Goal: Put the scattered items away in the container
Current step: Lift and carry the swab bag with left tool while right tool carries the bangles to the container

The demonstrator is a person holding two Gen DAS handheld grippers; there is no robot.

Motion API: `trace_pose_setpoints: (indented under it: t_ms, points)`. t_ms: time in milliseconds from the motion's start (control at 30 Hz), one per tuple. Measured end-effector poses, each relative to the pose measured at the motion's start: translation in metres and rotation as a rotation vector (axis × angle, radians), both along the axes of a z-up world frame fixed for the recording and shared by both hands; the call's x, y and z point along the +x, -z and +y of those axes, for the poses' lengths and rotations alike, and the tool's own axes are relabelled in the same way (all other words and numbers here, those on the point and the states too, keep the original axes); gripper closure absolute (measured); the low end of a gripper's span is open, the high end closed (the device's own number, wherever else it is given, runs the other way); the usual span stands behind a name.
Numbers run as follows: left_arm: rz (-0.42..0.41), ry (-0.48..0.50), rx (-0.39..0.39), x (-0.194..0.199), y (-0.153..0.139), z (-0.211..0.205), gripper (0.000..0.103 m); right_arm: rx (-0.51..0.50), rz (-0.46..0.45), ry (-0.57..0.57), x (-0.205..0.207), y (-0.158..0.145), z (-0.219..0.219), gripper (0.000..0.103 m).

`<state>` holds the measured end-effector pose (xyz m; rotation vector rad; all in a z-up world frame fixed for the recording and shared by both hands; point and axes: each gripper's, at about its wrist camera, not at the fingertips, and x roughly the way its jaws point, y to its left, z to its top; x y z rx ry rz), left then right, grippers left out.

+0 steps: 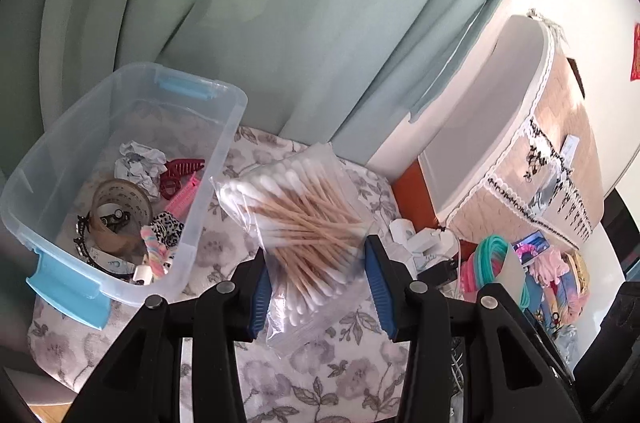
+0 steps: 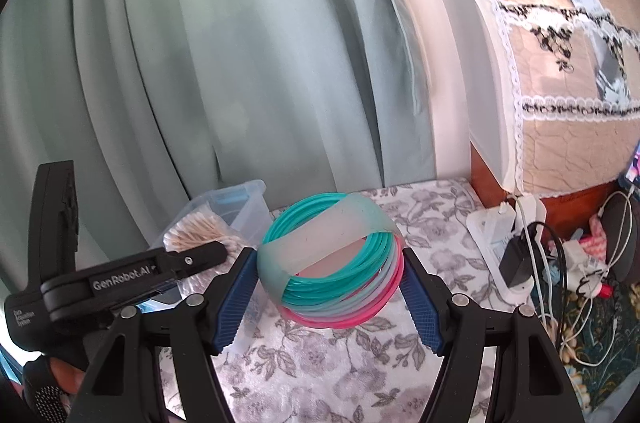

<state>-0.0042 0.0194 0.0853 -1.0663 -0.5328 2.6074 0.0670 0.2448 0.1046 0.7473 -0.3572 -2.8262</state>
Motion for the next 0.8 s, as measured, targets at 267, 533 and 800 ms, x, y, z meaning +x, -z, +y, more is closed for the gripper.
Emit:
trace_pose_setpoints:
  t_ms: [267,533,800]
  points:
    - [0.048,-0.062,0.052,0.007,-0.018,-0.034,0.058,-0.003,0.046,-0.052,0.003,-0.021,-0.021,0.030]
    - [0.072,-0.130,0.089,0.010,-0.021,-0.072,0.058,0.024,0.069,-0.115,-0.002,-0.031,-0.051,0.030]
    - [0.056,-0.214,0.132,0.007,-0.008,-0.109,0.058,0.045,0.044,-0.178,-0.016,-0.027,-0.080,0.030]
